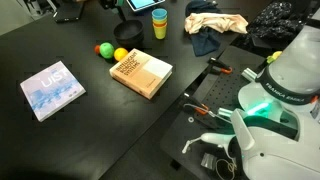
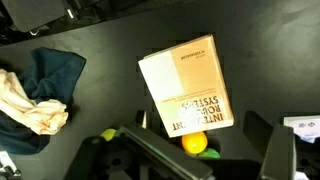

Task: Open the book

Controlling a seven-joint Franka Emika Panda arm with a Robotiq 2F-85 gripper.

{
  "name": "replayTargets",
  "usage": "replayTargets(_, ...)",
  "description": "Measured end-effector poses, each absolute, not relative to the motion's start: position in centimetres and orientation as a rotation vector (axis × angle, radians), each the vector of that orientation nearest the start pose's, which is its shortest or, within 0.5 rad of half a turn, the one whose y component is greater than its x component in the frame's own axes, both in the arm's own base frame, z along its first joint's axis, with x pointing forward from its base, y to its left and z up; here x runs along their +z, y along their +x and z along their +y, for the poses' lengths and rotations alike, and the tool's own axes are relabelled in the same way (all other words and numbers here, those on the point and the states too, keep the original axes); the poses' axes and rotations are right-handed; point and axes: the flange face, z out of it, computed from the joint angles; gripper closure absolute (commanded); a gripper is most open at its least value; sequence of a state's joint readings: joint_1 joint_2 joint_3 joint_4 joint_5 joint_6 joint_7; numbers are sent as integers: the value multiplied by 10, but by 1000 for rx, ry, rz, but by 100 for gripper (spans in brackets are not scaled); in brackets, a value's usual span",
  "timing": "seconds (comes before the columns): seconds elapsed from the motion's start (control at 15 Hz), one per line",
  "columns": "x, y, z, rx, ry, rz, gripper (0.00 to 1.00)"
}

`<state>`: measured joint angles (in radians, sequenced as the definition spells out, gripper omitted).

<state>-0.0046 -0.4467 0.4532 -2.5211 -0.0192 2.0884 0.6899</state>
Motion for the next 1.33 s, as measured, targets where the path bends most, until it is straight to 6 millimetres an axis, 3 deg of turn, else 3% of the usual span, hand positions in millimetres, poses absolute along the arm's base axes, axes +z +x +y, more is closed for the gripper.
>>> replayTargets(0.47, 423, 369, 178, -161, -3291, 452, 0)
replayTargets(0.73, 412, 374, 168, -102, -3276, 430, 0)
replayTargets(0.93, 384, 396, 135, -37, -3227, 441, 0)
replayTargets(1.33, 304, 436, 59, 13, -3105, 407, 0)
